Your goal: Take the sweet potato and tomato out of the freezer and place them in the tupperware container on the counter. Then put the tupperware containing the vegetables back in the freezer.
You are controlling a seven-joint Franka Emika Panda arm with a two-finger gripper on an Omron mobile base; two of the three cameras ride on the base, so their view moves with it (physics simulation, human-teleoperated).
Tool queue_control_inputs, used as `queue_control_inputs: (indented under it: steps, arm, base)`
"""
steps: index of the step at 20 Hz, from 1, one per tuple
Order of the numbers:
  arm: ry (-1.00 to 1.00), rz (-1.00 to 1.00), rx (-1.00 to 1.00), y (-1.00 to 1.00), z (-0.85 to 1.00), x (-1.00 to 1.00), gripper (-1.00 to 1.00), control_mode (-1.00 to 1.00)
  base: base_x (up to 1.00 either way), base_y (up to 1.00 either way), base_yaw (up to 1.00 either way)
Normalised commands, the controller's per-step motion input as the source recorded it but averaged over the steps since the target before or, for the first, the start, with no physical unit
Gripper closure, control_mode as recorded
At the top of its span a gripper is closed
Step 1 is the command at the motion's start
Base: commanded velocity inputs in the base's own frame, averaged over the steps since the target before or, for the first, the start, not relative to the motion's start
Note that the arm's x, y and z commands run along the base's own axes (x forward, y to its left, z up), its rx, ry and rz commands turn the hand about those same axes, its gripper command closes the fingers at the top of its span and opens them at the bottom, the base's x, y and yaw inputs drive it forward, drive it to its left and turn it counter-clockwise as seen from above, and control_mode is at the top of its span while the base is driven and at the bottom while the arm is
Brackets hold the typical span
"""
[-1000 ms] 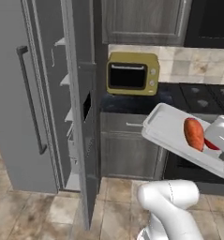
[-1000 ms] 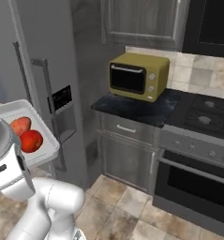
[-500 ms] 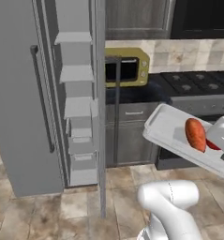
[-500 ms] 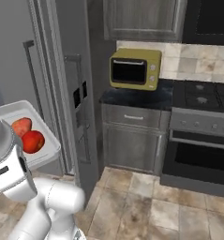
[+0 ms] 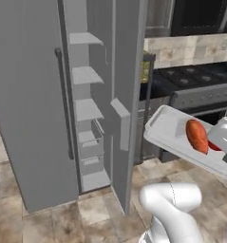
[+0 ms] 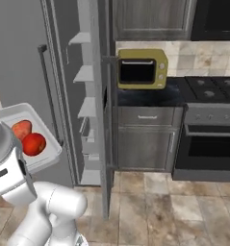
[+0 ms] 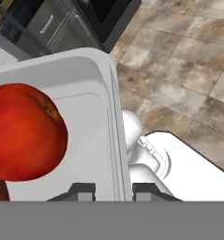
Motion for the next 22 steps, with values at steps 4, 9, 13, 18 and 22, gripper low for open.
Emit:
queue_control_inputs:
  steps: [4,9,13,18,22]
  arm:
    - [0.00,0.00,0.00,0.00,0.00,0.00,1.00,1.00]
    - [0.00,0.00,0.00,0.00,0.00,0.00,1.00,1.00]
    - [0.00,0.00,0.00,0.00,0.00,0.00,1.00,1.00]
    - [0.00,0.00,0.00,0.00,0.00,0.00,1.00,1.00]
    - [0.00,0.00,0.00,0.00,0.00,0.00,1.00,1.00]
  base:
    - [0.04,1.00,-0.36]
    - [0.39,0.94,-0.23]
    - [0.75,0.70,-0.05]
    - [0.81,0.22,0.01]
    - [0.43,0.00,0.06]
